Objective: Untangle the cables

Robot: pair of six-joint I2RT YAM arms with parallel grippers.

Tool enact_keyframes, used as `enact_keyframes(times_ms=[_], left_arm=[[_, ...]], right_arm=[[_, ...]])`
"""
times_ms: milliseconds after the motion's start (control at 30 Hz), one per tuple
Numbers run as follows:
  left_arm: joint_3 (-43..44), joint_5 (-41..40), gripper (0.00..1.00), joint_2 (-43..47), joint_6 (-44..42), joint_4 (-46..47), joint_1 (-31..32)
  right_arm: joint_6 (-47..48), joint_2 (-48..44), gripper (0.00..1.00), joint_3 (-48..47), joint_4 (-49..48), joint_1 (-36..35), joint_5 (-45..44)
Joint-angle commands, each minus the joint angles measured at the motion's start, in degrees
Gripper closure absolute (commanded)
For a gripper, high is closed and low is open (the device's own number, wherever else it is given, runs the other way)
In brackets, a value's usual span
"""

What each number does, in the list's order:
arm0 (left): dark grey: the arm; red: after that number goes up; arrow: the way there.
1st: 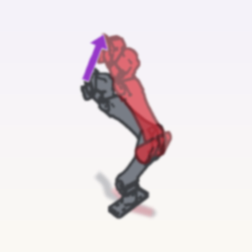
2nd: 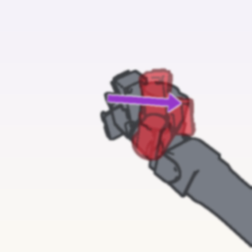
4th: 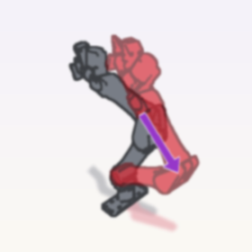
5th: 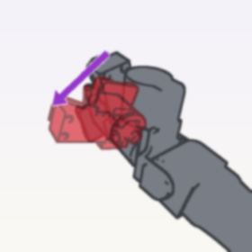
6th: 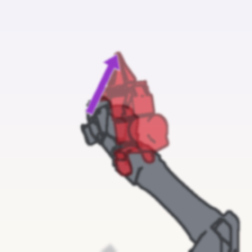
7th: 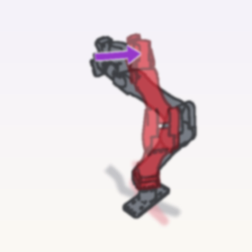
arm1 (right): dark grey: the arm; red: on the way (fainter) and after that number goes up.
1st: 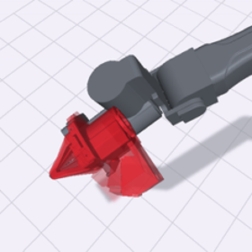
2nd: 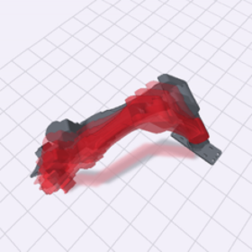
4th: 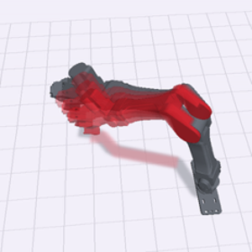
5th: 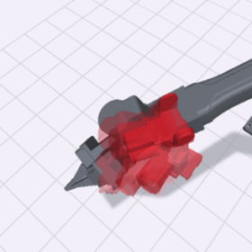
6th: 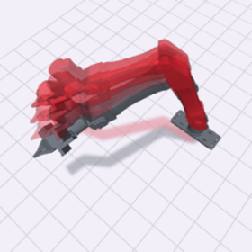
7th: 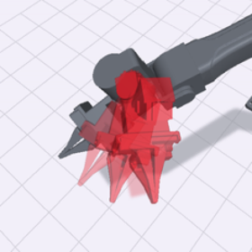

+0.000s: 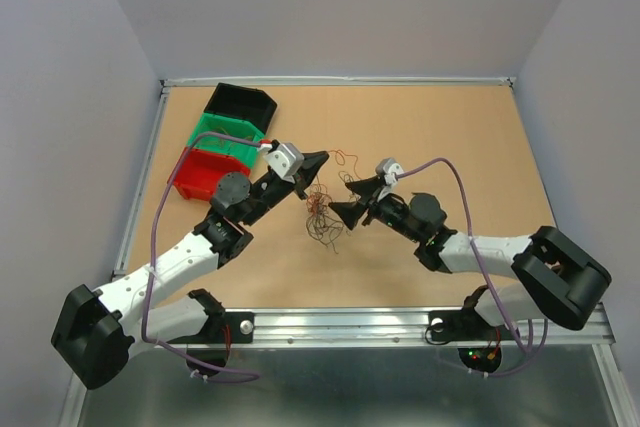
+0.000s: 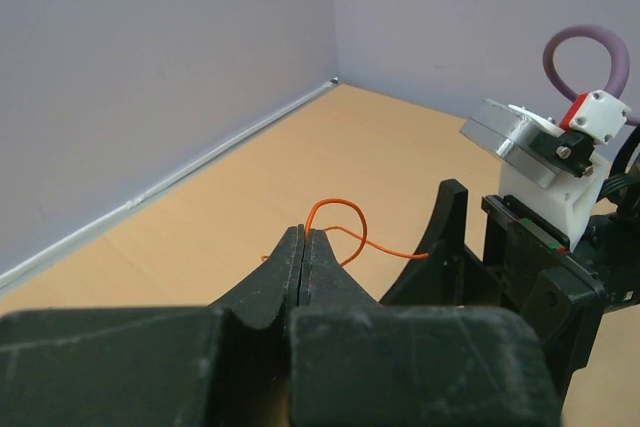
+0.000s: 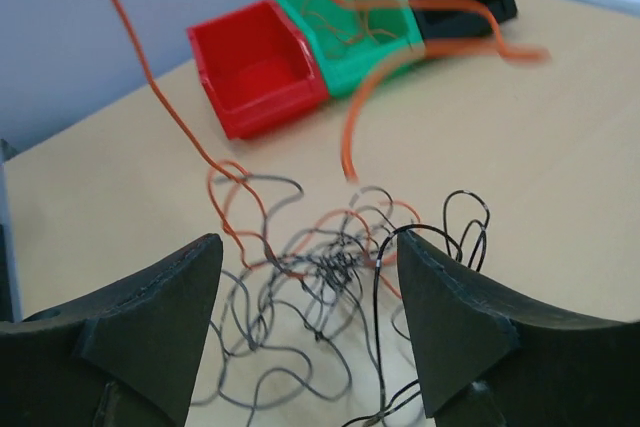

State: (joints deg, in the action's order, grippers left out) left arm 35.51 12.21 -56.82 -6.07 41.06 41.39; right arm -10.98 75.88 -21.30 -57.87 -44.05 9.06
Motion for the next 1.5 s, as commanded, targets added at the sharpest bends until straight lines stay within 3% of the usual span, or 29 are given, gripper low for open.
enact_keyframes(times_ms=[0, 267, 400, 467, 567, 667, 733, 900, 933, 1033, 1133, 1300, 1467], left_arm=[[2.4, 0.6, 1.00, 0.9, -0.2, 2.2, 0.4], [2.6, 1.8, 1.00, 0.8, 1.0, 1.6, 0.4], [2.7, 1.2, 1.00, 1.2, 1.1, 1.2, 0.4], [2.7, 0.6, 1.00, 1.5, 1.3, 1.1, 0.4], [3.1, 0.5, 1.00, 1.9, 1.8, 1.1, 0.4], [5.8, 3.5, 1.00, 1.7, 2.4, -0.9, 0.4], [10.3, 5.4, 1.00, 1.4, 2.2, -2.7, 0.4], [25.7, 5.8, 1.00, 0.1, 1.0, -11.4, 0.4], [33.3, 4.6, 1.00, -0.5, 1.2, -13.4, 0.4], [49.2, 0.5, 1.00, -4.3, 1.1, -21.6, 0.4], [60.2, -5.3, 1.00, -8.0, 0.3, -26.8, 0.5], [62.7, -14.7, 1.00, -10.1, -1.8, -28.2, 0.4], [56.9, -17.8, 1.00, -11.2, -6.7, -27.7, 0.4]], right_arm=[[3.4, 2.9, 0.25, -7.2, -7.2, -1.8, 7.5], [3.3, 8.6, 0.32, -15.0, -6.9, -3.8, 8.9], [3.5, 11.9, 0.43, -17.5, -6.9, -4.4, 8.2], [3.5, 13.7, 0.53, -18.2, -7.0, -4.5, 8.2], [3.9, 16.6, 0.57, -18.7, -7.4, -4.9, 8.8], [3.3, 19.8, 0.70, -19.3, -10.1, -5.0, 8.3], [3.0, 21.5, 0.76, -20.2, -10.6, -5.0, 8.5], [1.9, 27.1, 0.78, -22.3, -11.3, -5.1, 9.0], [1.8, 27.7, 0.83, -22.5, -11.5, -5.1, 8.7], [0.6, 30.2, 0.86, -22.2, -13.8, -5.1, 8.5], [-1.1, 31.3, 0.87, -20.0, -17.8, -5.1, 7.5], [-3.5, 29.5, 0.91, -12.1, -24.2, -5.1, 4.1], [-4.6, 22.8, 0.91, -4.0, -25.6, -5.0, -3.6]])
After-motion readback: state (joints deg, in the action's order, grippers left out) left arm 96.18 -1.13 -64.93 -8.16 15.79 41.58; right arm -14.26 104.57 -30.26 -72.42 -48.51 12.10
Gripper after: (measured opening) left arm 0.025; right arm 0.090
